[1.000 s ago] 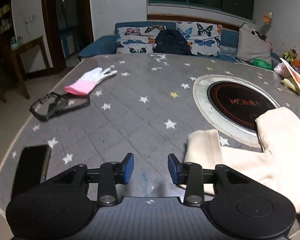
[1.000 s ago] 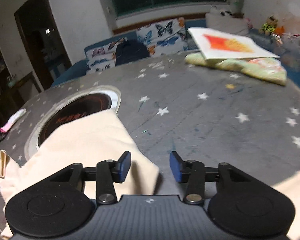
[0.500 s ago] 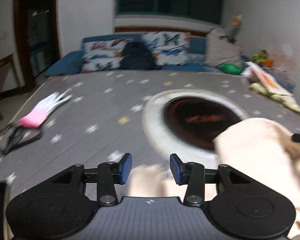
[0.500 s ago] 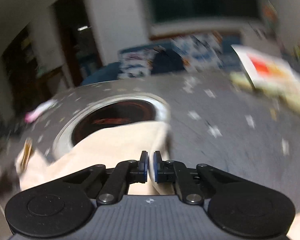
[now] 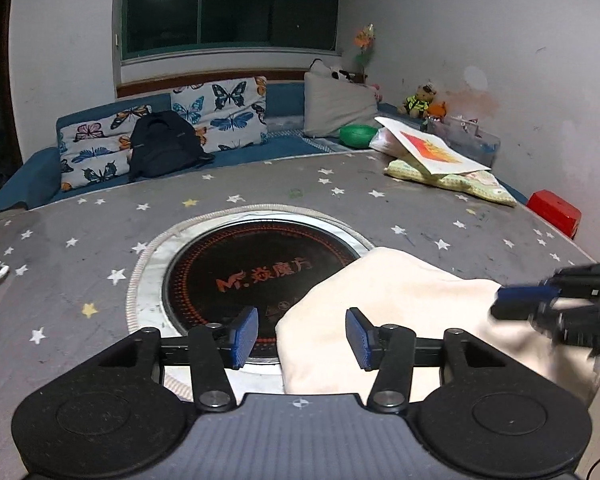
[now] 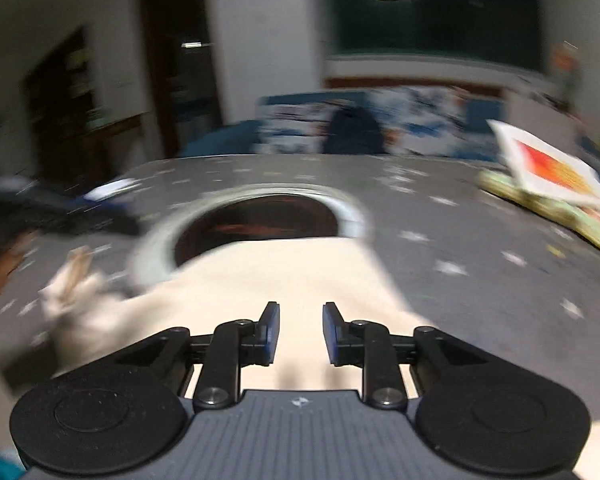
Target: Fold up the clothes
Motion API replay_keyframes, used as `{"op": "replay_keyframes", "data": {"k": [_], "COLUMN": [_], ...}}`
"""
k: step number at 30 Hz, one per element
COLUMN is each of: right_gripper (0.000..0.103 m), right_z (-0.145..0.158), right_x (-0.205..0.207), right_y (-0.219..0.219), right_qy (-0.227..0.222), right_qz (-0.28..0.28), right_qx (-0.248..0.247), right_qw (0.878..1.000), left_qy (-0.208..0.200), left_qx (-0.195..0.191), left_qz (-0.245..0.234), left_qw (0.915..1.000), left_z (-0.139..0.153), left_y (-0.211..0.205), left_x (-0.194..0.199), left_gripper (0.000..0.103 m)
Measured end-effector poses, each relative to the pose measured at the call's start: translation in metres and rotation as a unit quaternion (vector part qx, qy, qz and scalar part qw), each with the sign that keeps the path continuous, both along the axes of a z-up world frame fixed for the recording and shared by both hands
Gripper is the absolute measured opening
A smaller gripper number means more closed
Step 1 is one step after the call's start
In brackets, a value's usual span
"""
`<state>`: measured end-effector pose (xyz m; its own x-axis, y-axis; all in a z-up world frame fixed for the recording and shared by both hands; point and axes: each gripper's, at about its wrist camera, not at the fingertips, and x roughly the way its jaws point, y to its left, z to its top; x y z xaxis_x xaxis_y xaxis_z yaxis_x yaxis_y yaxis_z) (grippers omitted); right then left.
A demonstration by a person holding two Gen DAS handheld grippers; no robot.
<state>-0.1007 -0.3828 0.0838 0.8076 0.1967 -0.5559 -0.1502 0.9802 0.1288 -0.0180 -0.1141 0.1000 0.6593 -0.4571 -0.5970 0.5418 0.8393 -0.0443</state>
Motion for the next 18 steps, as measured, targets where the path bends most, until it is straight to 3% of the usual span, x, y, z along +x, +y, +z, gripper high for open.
{"op": "replay_keyframes", "data": {"k": [1, 2, 8, 9, 11, 13, 15, 18], "right_gripper": [0.041, 0.042, 0.042, 0.04, 0.017, 0.013, 0.012, 0.012], "right_z": [-0.004, -0.007, -0.035, -0.037, -0.037, -0.034, -0.027, -0.016], "right_x": [0.003, 0.007, 0.009, 0.007, 0.004, 0.003, -0.002, -0.018], "right_y": [-0.01, -0.021, -0.067, -0.068, -0.066, -0.06, -0.045, 0.002], "right_qy": [0.007, 0.014, 0.061, 0.063, 0.053, 0.037, 0.014, -0.022], "right_qz": [-0.021, -0.041, -0.09, -0.089, -0.083, -0.072, -0.048, 0.029], "right_qx": [0.006, 0.011, 0.075, 0.082, 0.087, 0.092, 0.067, -0.024], "right_qw": [1.0, 0.999, 0.991, 0.991, 0.991, 0.992, 0.996, 0.999], "left_qy": [0.003, 0.008, 0.026, 0.027, 0.03, 0.033, 0.034, 0.032], "left_qx": [0.001, 0.002, 0.004, 0.003, 0.001, -0.001, -0.012, -0.031], "left_qz": [0.001, 0.0, -0.011, -0.013, -0.017, -0.021, -0.035, -0.064], "left_qw": [1.0, 1.0, 0.9996, 0.9995, 0.9994, 0.9992, 0.9987, 0.997], "left_z": [-0.003, -0.005, -0.012, -0.012, -0.012, -0.012, -0.009, -0.002], "left_y": [-0.003, -0.004, -0.012, -0.013, -0.016, -0.019, -0.024, -0.037], "left_x": [0.004, 0.006, 0.01, 0.01, 0.009, 0.009, 0.005, -0.002], "left_gripper": [0.054, 0.054, 0.057, 0.057, 0.057, 0.057, 0.057, 0.057]}}
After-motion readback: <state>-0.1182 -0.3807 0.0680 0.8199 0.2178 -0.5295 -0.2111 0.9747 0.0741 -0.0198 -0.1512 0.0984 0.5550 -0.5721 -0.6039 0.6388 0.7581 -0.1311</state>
